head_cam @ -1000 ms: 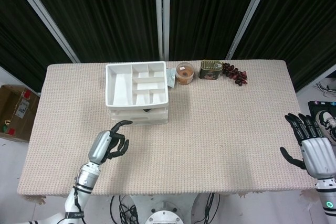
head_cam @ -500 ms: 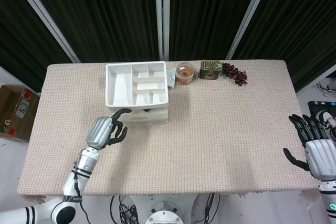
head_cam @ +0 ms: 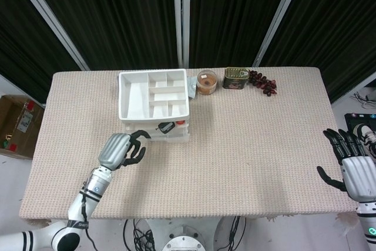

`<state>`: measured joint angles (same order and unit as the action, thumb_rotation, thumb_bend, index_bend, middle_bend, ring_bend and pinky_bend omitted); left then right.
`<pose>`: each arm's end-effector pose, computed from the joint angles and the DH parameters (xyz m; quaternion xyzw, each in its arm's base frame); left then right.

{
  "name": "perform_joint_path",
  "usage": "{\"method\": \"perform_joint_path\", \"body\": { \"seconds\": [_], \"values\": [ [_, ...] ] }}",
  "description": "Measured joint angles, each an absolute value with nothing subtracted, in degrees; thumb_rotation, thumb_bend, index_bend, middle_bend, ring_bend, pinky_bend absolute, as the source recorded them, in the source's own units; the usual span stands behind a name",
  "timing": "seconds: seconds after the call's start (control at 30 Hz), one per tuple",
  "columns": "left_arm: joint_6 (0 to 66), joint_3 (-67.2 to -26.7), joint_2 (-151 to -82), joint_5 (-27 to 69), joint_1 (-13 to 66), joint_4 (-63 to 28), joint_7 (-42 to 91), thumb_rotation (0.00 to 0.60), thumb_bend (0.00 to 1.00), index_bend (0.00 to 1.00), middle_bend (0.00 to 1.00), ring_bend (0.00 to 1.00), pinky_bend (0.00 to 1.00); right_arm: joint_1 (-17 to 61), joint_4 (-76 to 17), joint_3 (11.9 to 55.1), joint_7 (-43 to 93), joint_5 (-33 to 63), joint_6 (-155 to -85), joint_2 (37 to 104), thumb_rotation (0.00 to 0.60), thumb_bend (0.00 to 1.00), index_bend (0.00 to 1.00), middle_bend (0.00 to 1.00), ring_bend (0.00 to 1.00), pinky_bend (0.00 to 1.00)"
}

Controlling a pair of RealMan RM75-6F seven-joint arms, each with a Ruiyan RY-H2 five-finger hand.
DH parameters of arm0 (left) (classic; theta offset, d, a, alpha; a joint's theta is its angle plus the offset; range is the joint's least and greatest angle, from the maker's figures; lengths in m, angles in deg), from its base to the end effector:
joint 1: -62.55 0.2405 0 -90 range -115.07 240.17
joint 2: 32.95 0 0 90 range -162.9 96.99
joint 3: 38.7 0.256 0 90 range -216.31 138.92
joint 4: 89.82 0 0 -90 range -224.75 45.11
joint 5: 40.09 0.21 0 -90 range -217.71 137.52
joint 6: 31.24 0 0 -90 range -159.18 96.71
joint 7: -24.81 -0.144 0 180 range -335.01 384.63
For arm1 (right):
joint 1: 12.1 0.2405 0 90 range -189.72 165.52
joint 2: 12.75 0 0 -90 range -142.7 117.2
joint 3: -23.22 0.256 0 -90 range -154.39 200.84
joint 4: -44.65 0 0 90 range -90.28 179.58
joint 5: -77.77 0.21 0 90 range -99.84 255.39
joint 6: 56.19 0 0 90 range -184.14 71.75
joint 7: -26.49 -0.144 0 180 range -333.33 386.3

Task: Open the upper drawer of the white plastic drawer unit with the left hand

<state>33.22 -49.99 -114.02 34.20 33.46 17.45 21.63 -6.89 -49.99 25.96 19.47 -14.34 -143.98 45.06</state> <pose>-0.1275 0.2719 0.0353 -0.6227 -0.5046 -0.5127 0.3078 -0.2926 -0.1812 0.1893 0.6098 -0.3655 0.4373 0.5508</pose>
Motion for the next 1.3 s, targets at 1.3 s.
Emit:
{"method": "perform_joint_path", "body": {
  "seconds": [1.3],
  "values": [
    [36.6, -39.9, -102.3, 46.8, 38.2, 27.2, 23.6, 0.6, 0.35, 0.2, 0.84, 0.96, 1.0, -7.4, -50.4, 26.1, 19.4, -14.5, -145.0, 44.2, 0.6, 0.23, 0.0, 0.09, 0.0, 0.0]
  ]
}}
